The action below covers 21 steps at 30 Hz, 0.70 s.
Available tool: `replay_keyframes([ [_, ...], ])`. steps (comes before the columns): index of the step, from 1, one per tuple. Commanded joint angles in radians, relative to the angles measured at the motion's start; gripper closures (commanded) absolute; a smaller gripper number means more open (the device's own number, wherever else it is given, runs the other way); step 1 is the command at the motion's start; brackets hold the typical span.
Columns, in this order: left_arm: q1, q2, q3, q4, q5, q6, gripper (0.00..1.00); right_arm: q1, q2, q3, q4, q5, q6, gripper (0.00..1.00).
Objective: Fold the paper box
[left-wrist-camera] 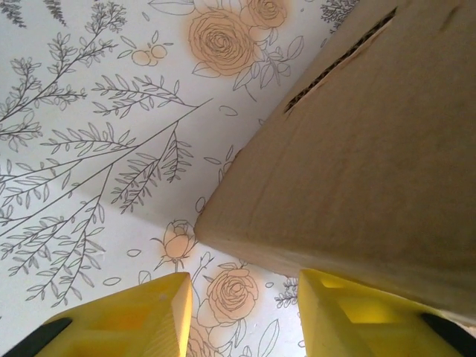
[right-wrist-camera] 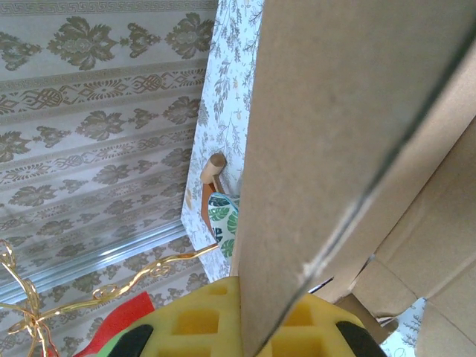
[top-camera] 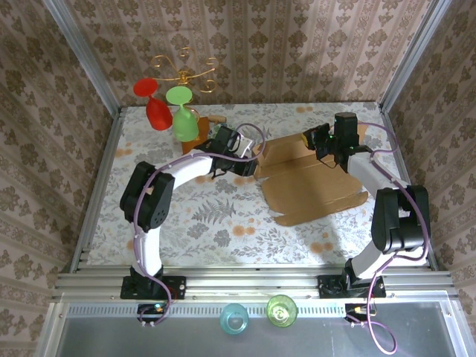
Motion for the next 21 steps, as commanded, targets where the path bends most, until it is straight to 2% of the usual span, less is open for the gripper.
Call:
replay_keyframes([
  [1, -0.017, -0.036, -0.031, 0.077, 0.064, 0.01, 0.57, -0.001, 0.034, 0.007, -0.056, -0.007, -0.01, 1.0],
  [6, -0.008, -0.085, -0.102, 0.195, 0.13, -0.044, 0.56, -0.005, 0.036, 0.015, -0.049, -0.011, -0.001, 1.0],
  [13, 0.036, -0.097, -0.19, 0.455, 0.294, -0.258, 0.54, -0.006, 0.038, 0.015, -0.039, -0.011, 0.011, 1.0],
  [21, 0.03, -0.089, -0.193, 0.501, 0.343, -0.326, 0.53, -0.006, 0.039, 0.011, -0.029, -0.006, 0.025, 1.0],
])
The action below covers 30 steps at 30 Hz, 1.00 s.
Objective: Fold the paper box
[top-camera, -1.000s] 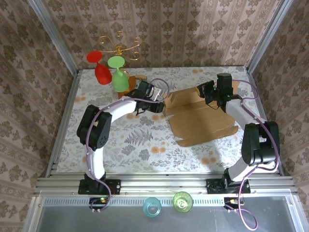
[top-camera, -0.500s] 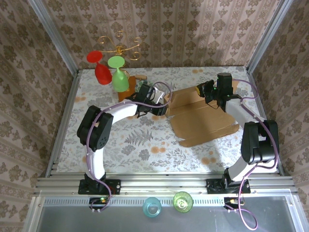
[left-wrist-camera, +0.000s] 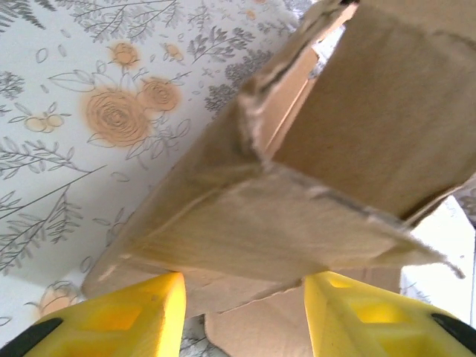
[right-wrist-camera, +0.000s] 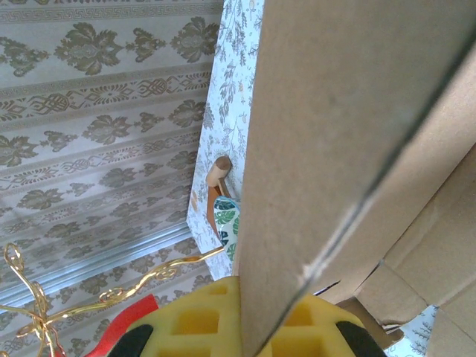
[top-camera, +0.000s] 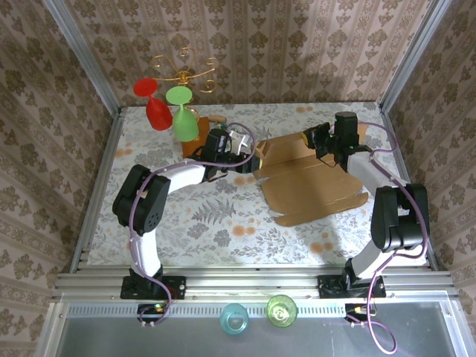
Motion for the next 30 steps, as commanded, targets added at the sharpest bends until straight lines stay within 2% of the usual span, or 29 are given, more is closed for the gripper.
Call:
replay_keyframes([
  [1, -0.008, -0.023, -0.004, 0.074, 0.065, -0.05, 0.53, -0.001, 0.027, 0.005, -0.049, -0.001, 0.01, 1.0],
  [6, -0.022, -0.038, -0.032, 0.07, 0.046, -0.049, 0.53, -0.001, 0.031, 0.007, -0.043, -0.003, 0.015, 1.0],
  [11, 0.006, -0.114, -0.1, 0.033, -0.017, -0.009, 0.58, -0.005, 0.024, 0.005, -0.055, -0.008, -0.009, 1.0],
  [17, 0.031, -0.189, -0.112, -0.18, -0.074, 0.122, 0.61, -0.006, 0.008, 0.01, -0.087, -0.011, -0.065, 1.0],
  [19, 0.02, -0.204, -0.115, -0.197, -0.066, 0.081, 0.57, -0.008, 0.008, 0.002, -0.08, -0.009, -0.057, 1.0],
  [22, -0.047, -0.256, -0.171, -0.097, -0.069, -0.047, 0.54, -0.009, 0.015, 0.004, -0.082, -0.003, -0.044, 1.0],
  [26, -0.18, -0.306, -0.186, -0.058, -0.183, -0.213, 0.46, -0.009, 0.019, 0.012, -0.094, 0.015, -0.024, 1.0],
  [30, -0.249, -0.302, -0.179, -0.006, -0.255, -0.376, 0.44, -0.008, 0.018, 0.009, -0.1, 0.027, -0.013, 1.0],
])
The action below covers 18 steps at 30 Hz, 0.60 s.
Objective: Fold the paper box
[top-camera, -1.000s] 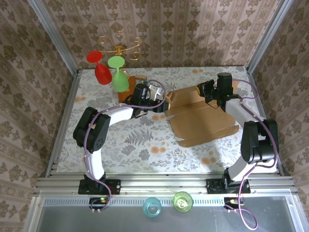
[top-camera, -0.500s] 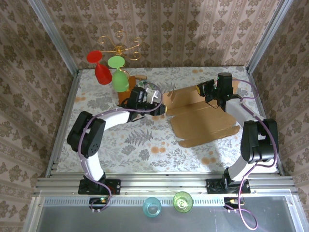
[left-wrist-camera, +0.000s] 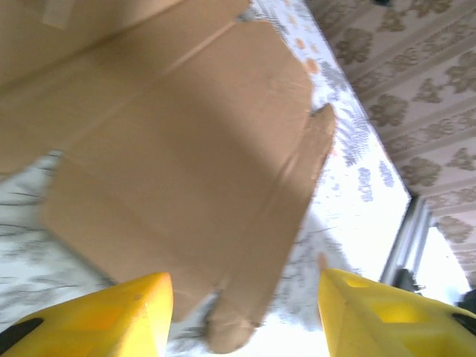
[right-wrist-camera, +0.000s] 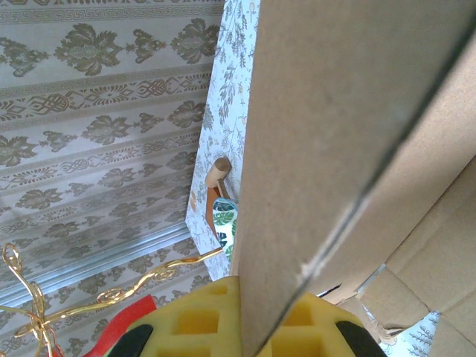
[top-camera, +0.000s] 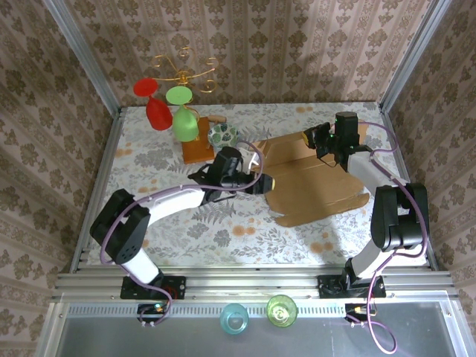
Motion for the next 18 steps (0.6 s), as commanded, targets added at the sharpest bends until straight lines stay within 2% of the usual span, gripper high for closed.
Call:
replay_keyframes([
  [1, -0.021, -0.011, 0.009, 0.06, -0.103, -0.182, 0.44, -0.005, 0.012, 0.009, -0.104, 0.032, 0.002, 1.0],
  [5, -0.015, 0.074, 0.082, -0.096, -0.18, -0.196, 0.45, -0.004, 0.01, 0.01, -0.108, 0.035, 0.006, 1.0],
  [10, 0.023, 0.231, 0.159, -0.052, -0.214, -0.261, 0.45, -0.005, 0.006, 0.019, -0.127, 0.037, 0.006, 1.0],
  [14, 0.024, 0.304, 0.262, -0.155, -0.307, -0.209, 0.46, -0.005, 0.01, 0.019, -0.134, 0.038, 0.01, 1.0],
  [18, 0.023, 0.321, 0.281, -0.242, -0.399, -0.19, 0.45, -0.005, 0.016, 0.021, -0.129, 0.038, 0.019, 1.0],
])
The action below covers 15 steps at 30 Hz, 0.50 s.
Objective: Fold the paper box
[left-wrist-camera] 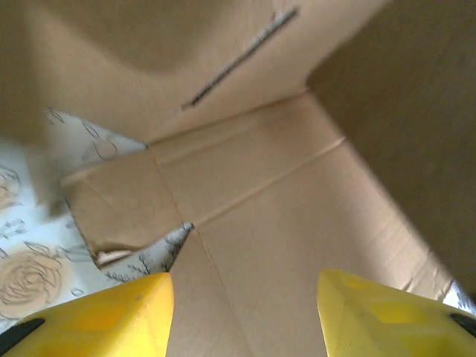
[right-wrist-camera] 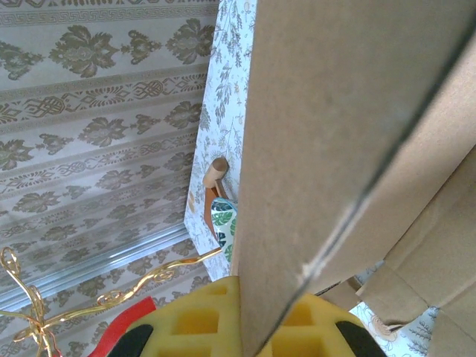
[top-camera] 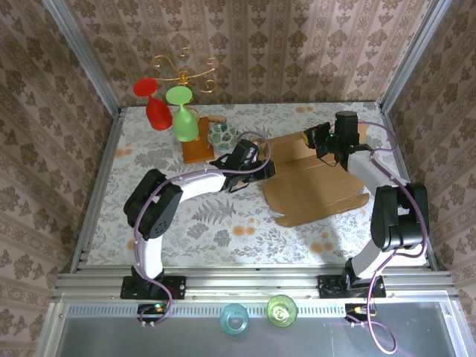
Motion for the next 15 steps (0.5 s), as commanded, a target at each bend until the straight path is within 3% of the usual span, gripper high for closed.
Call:
replay_keyframes([
  [1, -0.003, 0.015, 0.016, -0.15, -0.118, 0.019, 0.45, -0.003, 0.016, 0.008, -0.101, 0.031, 0.013, 1.0],
  [4, 0.0, 0.017, 0.028, -0.26, -0.192, 0.0, 0.44, -0.004, 0.012, 0.009, -0.099, 0.033, 0.019, 1.0],
  [12, -0.006, -0.153, -0.093, -0.238, -0.275, -0.027, 0.45, -0.004, 0.011, 0.015, -0.109, 0.045, 0.02, 1.0],
  [15, -0.01, -0.231, -0.171, -0.083, -0.16, 0.085, 0.47, -0.004, 0.013, 0.019, -0.116, 0.046, 0.02, 1.0],
])
